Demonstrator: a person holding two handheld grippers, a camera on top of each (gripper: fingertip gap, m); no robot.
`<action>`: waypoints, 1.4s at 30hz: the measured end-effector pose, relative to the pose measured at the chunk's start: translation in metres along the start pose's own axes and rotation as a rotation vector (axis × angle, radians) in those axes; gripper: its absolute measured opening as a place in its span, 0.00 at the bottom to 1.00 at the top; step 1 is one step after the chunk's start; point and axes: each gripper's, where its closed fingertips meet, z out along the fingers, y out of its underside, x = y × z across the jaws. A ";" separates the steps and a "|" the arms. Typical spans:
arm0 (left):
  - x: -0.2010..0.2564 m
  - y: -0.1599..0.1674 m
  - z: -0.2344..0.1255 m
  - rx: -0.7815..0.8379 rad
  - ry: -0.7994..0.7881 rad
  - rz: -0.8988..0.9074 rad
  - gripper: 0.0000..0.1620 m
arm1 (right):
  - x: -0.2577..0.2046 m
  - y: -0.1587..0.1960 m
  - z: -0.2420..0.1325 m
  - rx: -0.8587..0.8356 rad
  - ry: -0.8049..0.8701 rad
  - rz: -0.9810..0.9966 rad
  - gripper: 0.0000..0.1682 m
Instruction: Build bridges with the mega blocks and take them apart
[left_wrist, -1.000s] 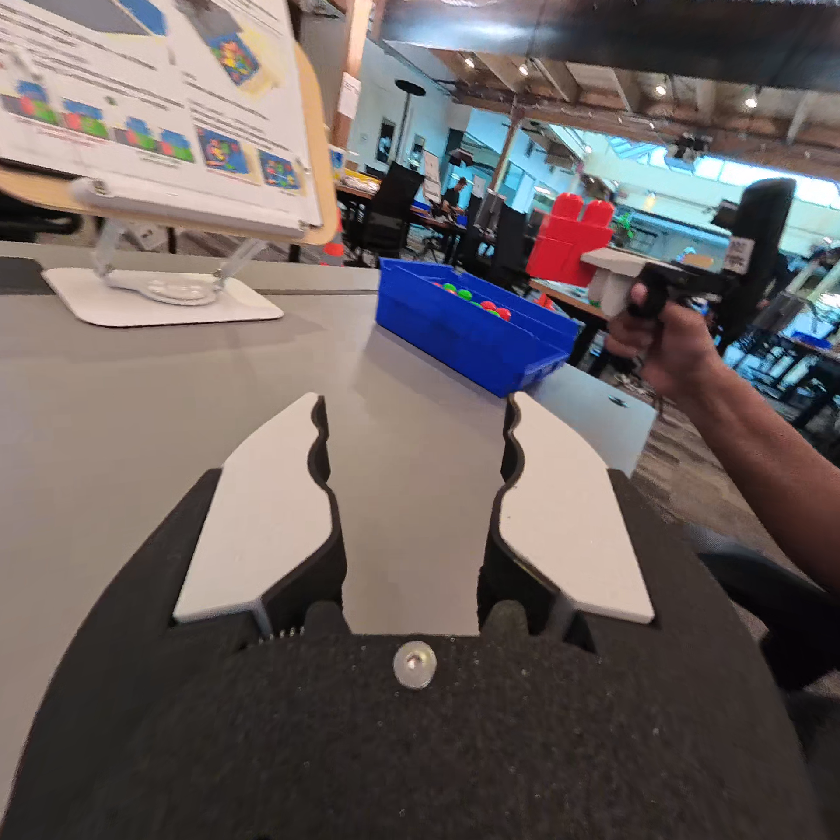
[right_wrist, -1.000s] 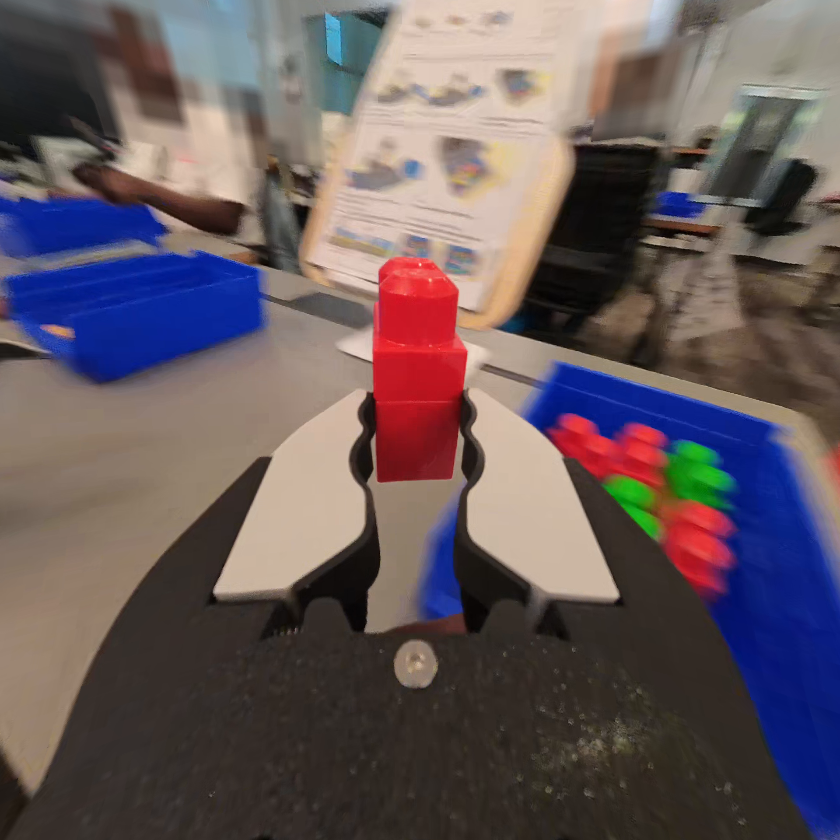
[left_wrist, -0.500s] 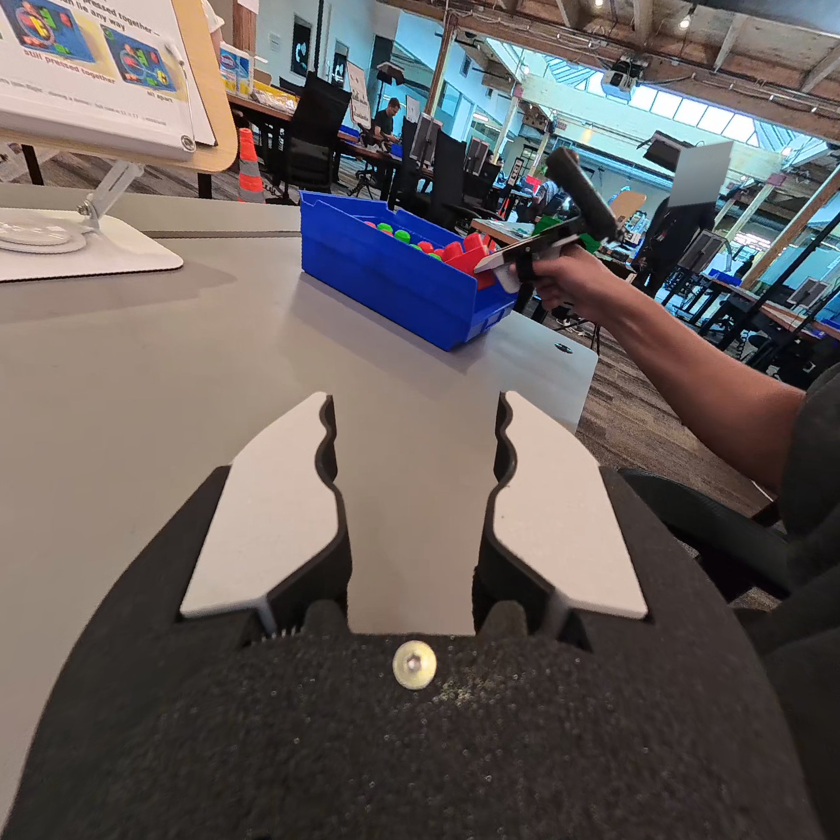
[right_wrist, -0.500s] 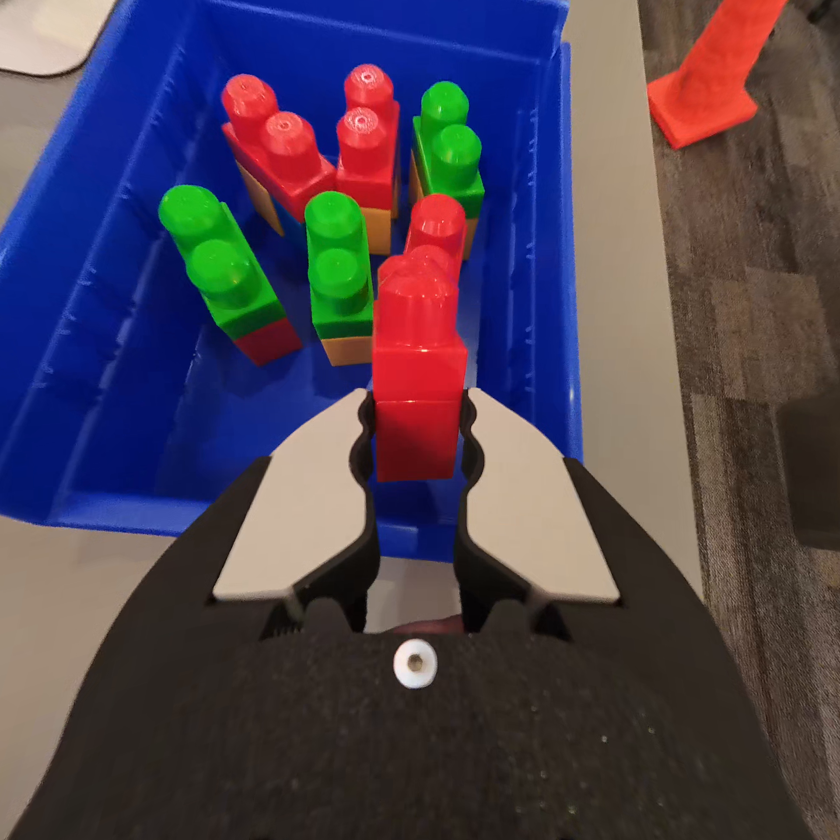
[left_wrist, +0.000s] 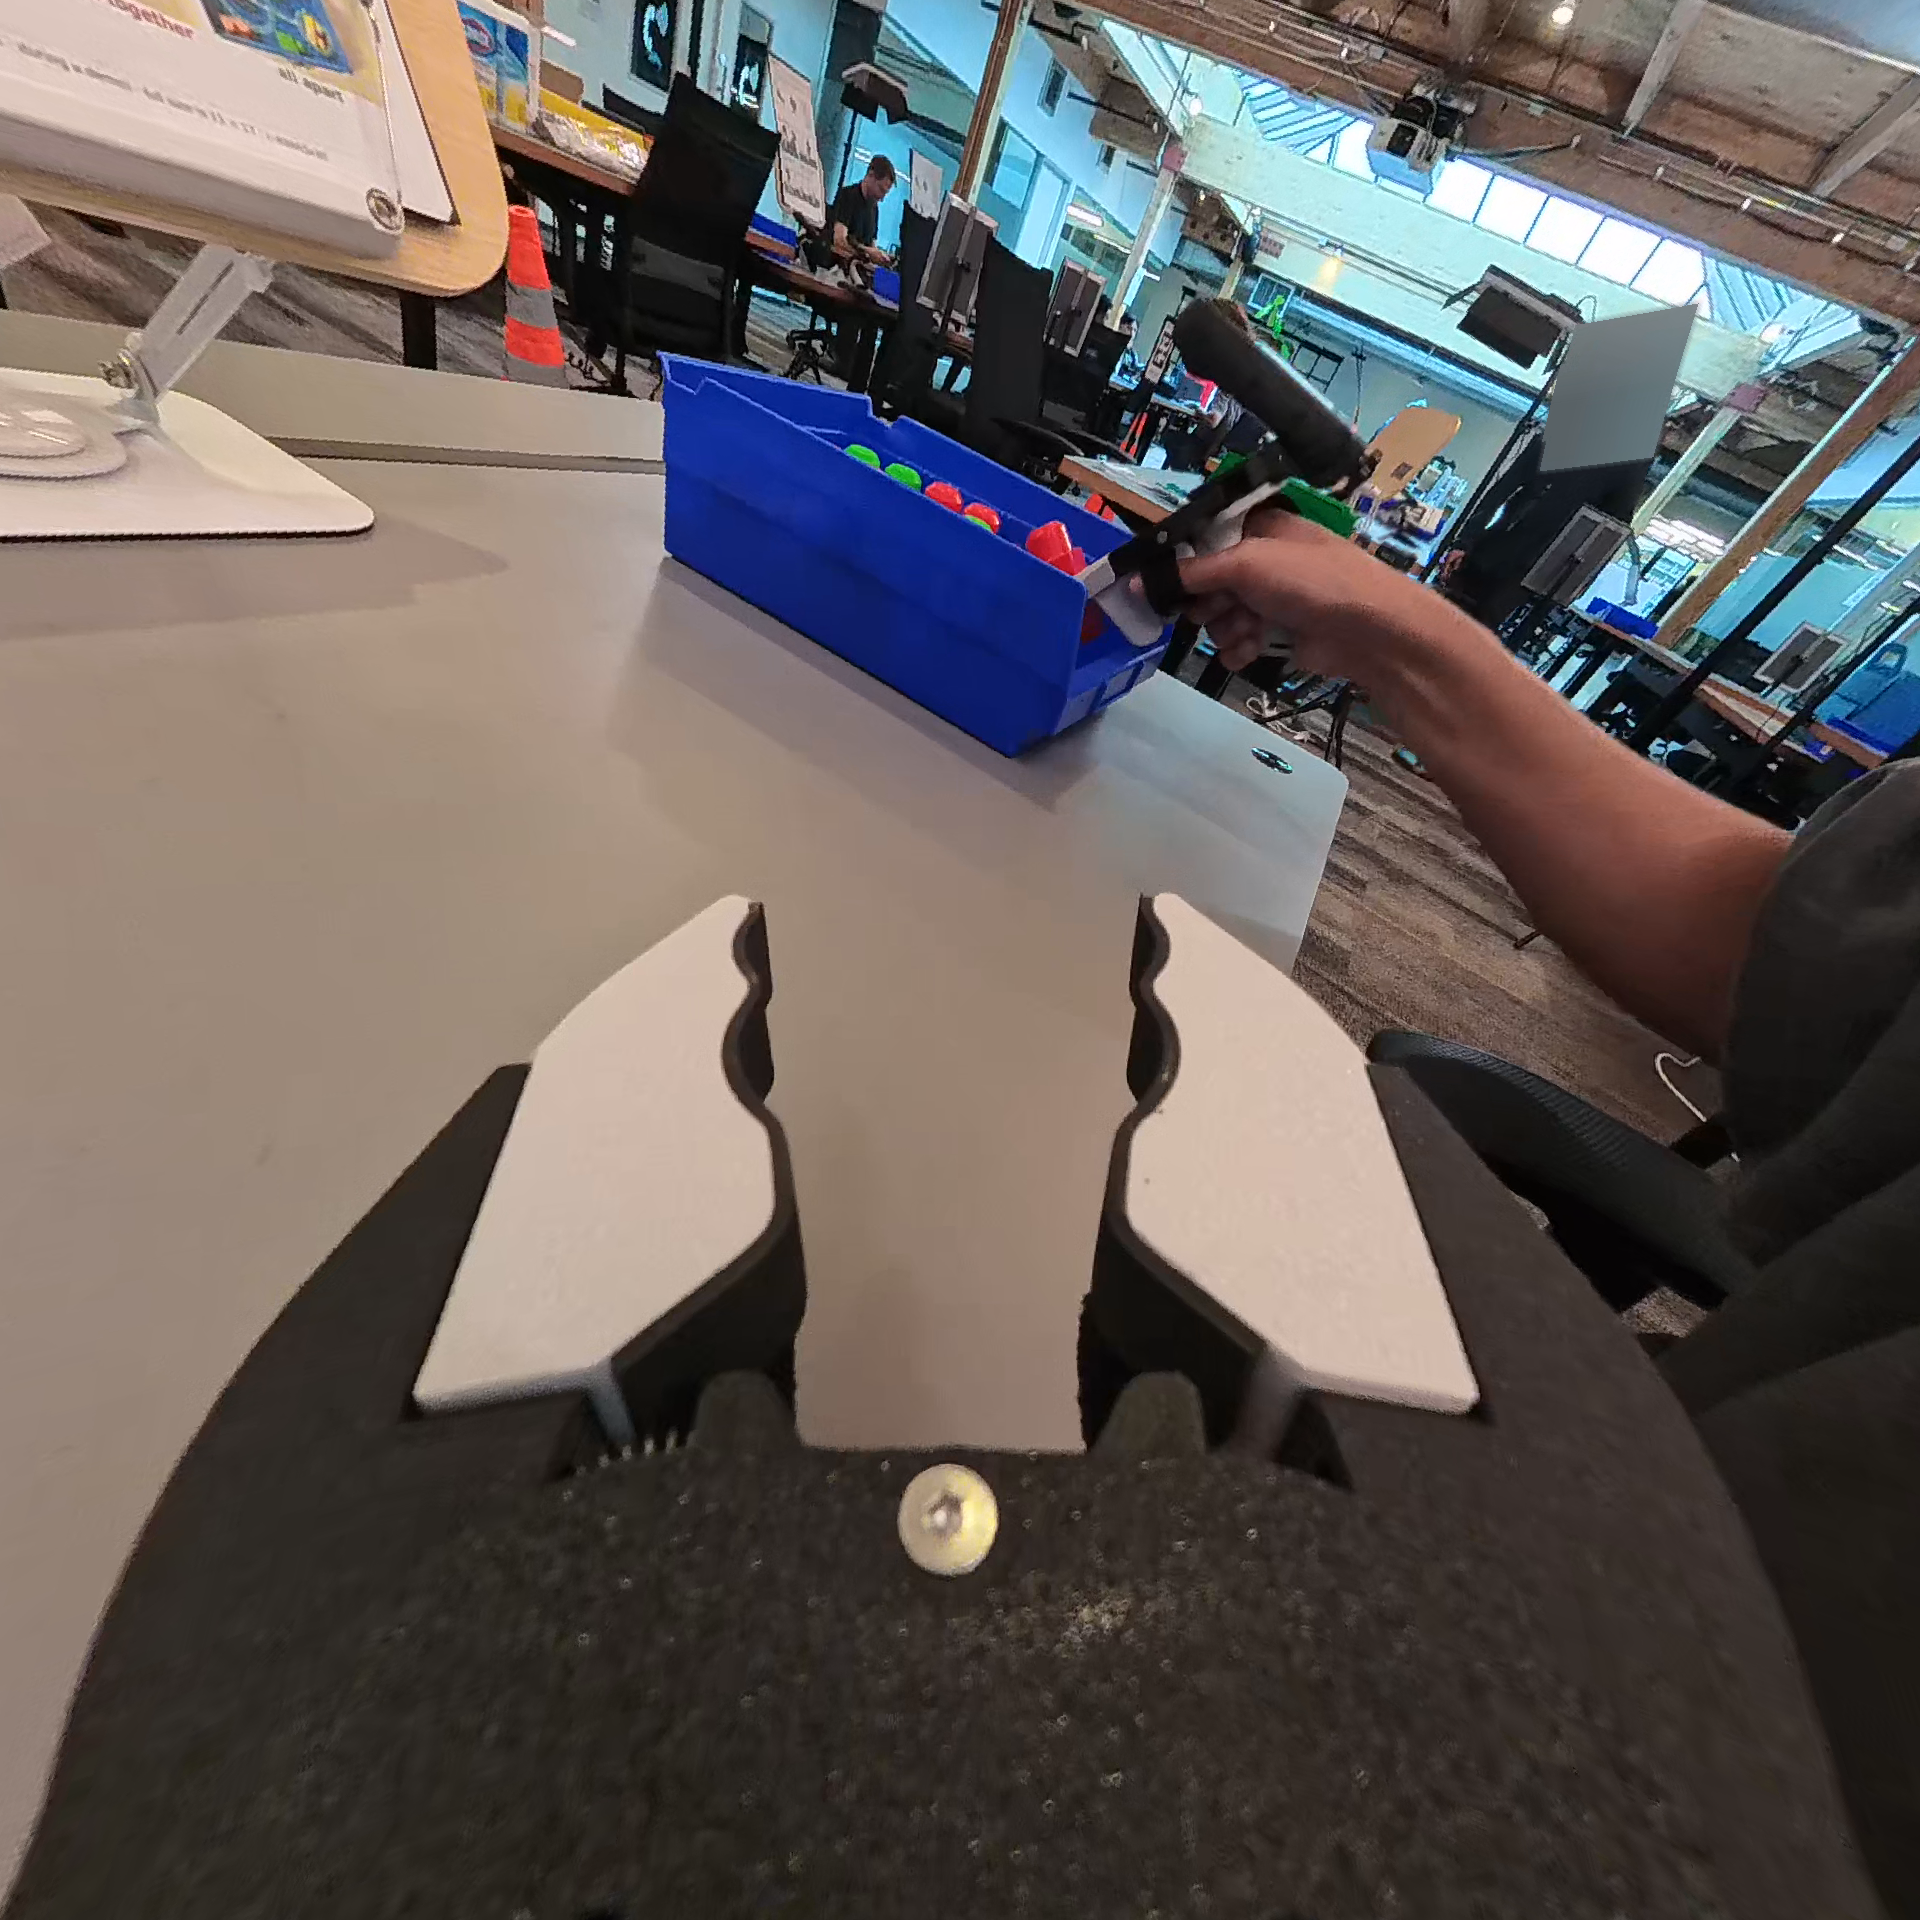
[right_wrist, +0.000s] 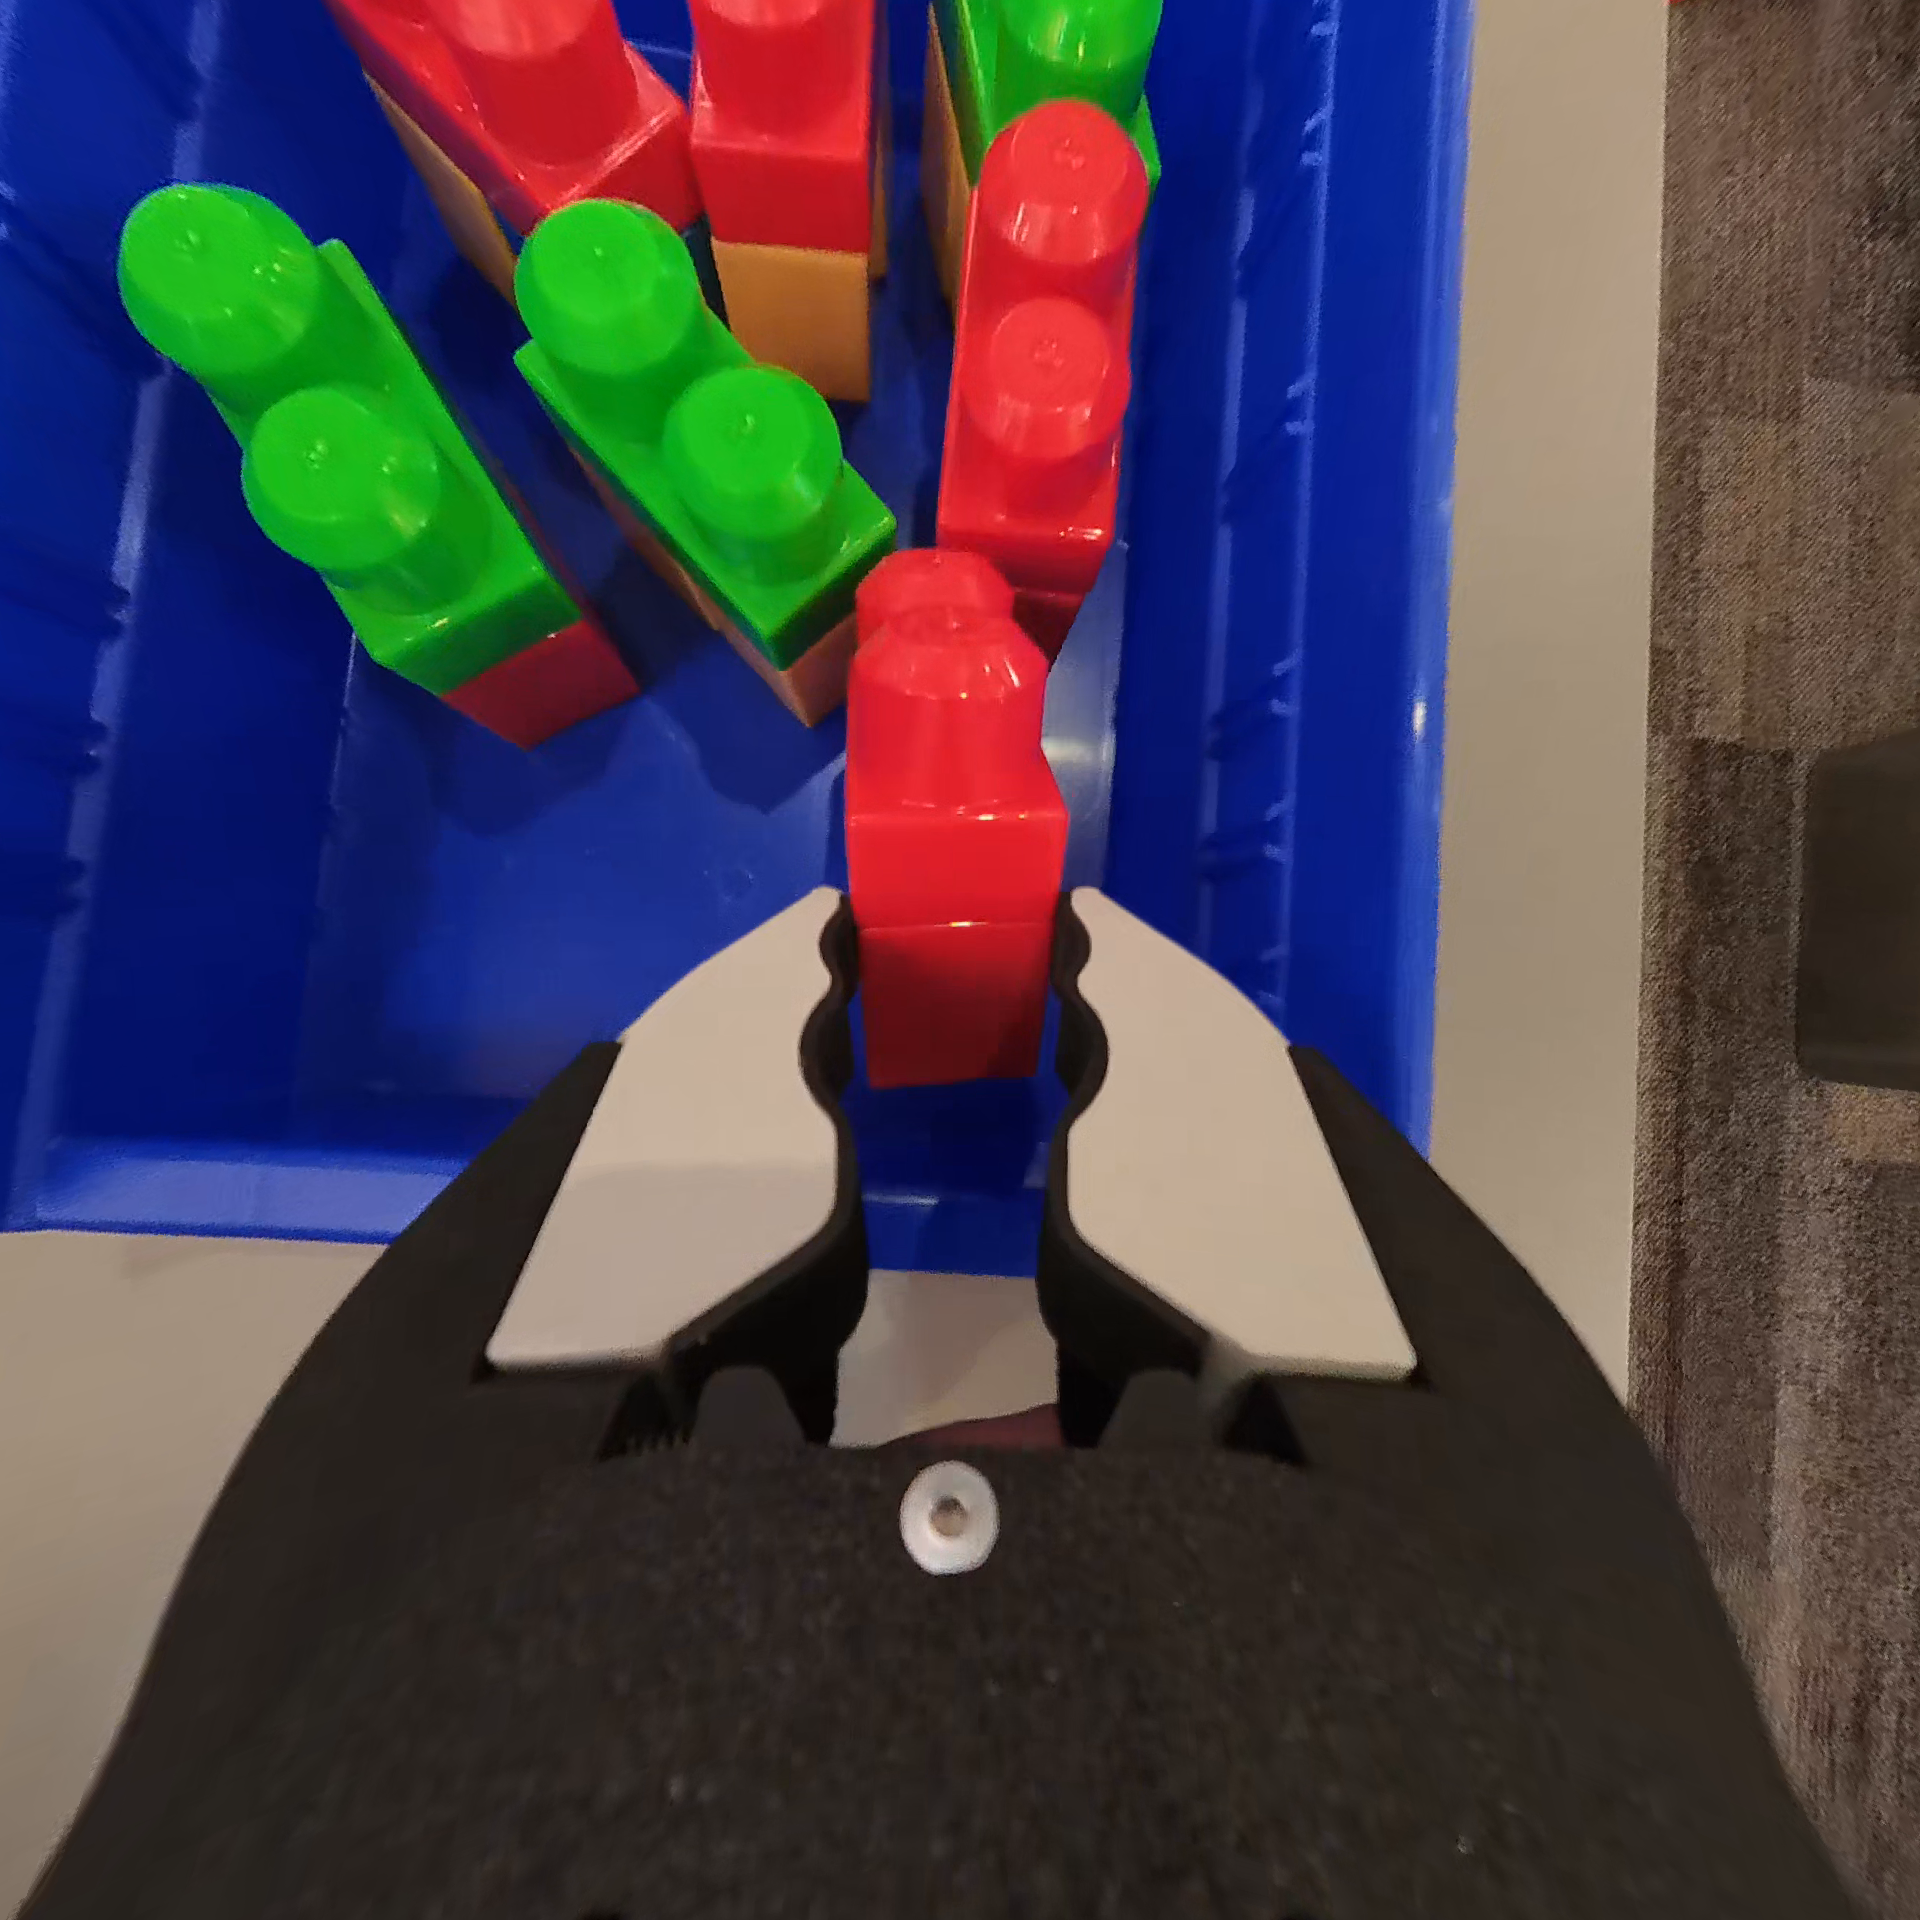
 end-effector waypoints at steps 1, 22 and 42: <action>0.000 0.001 0.001 -0.003 0.001 -0.001 0.41 | 0.000 0.001 0.000 -0.016 -0.003 0.007 0.21; -0.018 -0.002 -0.003 -0.023 -0.125 0.028 0.41 | -0.205 -0.036 -0.137 0.684 -0.600 -0.080 0.29; -0.028 0.010 -0.006 -0.100 -0.187 0.048 0.41 | -0.004 -0.060 -0.013 0.023 0.052 -0.115 0.28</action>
